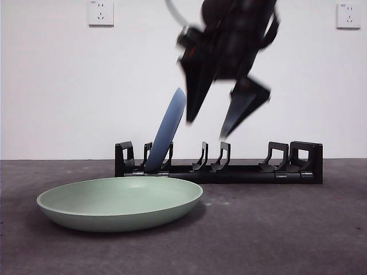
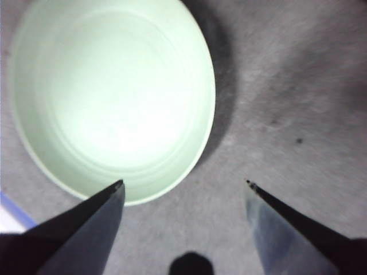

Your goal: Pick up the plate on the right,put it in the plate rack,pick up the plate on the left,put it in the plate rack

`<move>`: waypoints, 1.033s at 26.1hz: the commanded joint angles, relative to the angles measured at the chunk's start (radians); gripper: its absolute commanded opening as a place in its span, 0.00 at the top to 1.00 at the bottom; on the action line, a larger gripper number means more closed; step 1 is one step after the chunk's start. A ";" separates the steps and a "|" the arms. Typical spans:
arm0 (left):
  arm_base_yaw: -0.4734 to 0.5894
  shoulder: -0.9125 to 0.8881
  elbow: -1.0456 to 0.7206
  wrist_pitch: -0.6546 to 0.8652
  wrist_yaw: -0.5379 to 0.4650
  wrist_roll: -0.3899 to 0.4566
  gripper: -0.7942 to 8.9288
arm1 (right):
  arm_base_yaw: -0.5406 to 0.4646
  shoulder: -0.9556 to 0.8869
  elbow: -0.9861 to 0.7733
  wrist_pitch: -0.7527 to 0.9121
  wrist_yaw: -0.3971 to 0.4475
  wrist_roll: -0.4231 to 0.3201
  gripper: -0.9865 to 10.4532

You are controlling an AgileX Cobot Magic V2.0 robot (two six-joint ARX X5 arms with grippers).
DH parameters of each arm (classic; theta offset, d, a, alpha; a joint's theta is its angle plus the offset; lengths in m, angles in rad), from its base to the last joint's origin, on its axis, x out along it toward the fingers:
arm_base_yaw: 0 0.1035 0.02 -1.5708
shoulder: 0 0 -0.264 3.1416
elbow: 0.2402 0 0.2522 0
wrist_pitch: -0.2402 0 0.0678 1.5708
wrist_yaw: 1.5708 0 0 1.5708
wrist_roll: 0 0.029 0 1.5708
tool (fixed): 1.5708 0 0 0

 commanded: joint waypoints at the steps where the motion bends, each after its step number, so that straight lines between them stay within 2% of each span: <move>1: -0.015 -0.004 -0.001 -0.002 -0.014 0.027 0.49 | 0.012 0.061 -0.010 0.015 0.006 0.006 0.61; 10: -0.055 0.002 -0.001 -0.010 -0.060 0.037 0.49 | 0.019 0.148 -0.010 0.089 0.017 0.031 0.61; 20: -0.077 0.018 -0.001 -0.008 -0.060 0.037 0.49 | 0.025 0.190 -0.010 0.142 0.021 0.066 0.62; 27: -0.093 0.025 -0.001 -0.008 -0.060 0.037 0.49 | 0.031 0.195 -0.018 0.161 0.021 0.072 0.76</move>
